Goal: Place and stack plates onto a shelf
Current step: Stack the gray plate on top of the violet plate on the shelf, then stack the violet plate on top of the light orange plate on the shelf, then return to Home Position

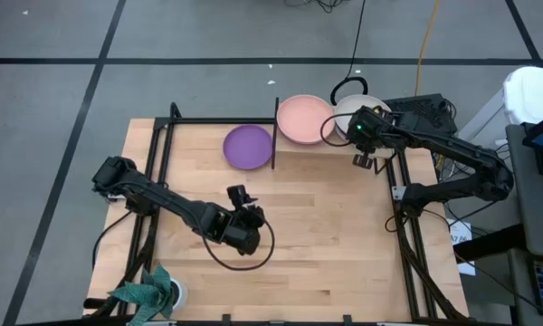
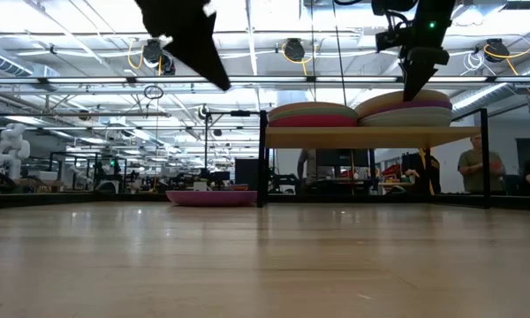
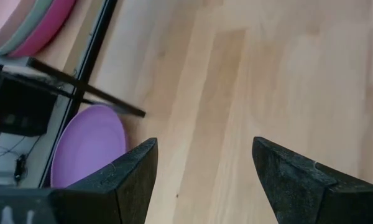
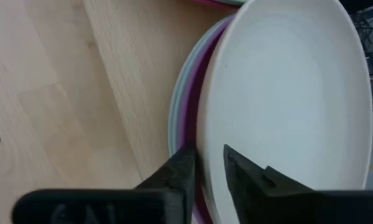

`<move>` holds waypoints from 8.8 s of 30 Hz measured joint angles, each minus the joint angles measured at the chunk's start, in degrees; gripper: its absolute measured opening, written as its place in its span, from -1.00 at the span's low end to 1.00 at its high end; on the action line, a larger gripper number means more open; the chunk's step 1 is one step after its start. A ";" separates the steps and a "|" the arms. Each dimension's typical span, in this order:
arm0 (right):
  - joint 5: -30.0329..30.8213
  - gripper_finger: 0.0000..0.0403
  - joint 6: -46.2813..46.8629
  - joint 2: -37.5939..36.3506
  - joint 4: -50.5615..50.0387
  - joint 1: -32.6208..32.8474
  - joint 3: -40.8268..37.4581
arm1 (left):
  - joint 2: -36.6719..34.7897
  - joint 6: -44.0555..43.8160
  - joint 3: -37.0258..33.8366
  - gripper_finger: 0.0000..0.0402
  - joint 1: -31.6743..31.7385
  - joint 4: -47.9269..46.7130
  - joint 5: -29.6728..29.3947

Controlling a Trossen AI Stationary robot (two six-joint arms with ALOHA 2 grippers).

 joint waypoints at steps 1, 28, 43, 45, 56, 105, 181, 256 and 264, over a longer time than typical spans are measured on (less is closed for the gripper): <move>0.28 -0.64 -0.03 -0.15 0.02 0.07 0.00 | -0.01 0.04 -0.62 0.33 0.25 -0.09 -0.17; -5.32 -0.36 10.72 -12.88 27.70 26.36 -17.26 | -0.01 28.54 -6.73 0.32 31.62 2.13 17.57; -5.32 -0.38 8.71 -13.69 30.53 31.25 -19.80 | 0.03 42.23 -16.39 -0.10 35.25 16.77 23.03; -5.32 -0.39 8.40 -13.69 30.77 31.58 -19.80 | 0.03 42.31 -17.49 -0.13 35.77 17.84 23.07; -5.29 -0.40 4.75 -13.69 33.84 31.56 -19.78 | 0.75 40.41 -21.55 -0.16 38.76 22.94 25.26; -3.88 -0.40 5.96 -22.24 27.63 31.64 -19.69 | -11.71 31.83 2.44 -0.94 33.58 -3.52 11.55; -2.39 -0.40 20.32 -24.99 14.66 35.69 -19.74 | 22.87 52.31 45.94 -0.15 30.56 -3.21 12.39; -7.09 -1.00 2.90 -47.51 74.13 43.01 -64.64 | -82.10 19.56 -71.41 -0.67 -1.83 52.35 16.00; -7.08 -1.00 2.50 -52.14 73.92 43.01 -66.95 | -87.10 19.91 -72.20 -0.67 -1.83 48.64 16.03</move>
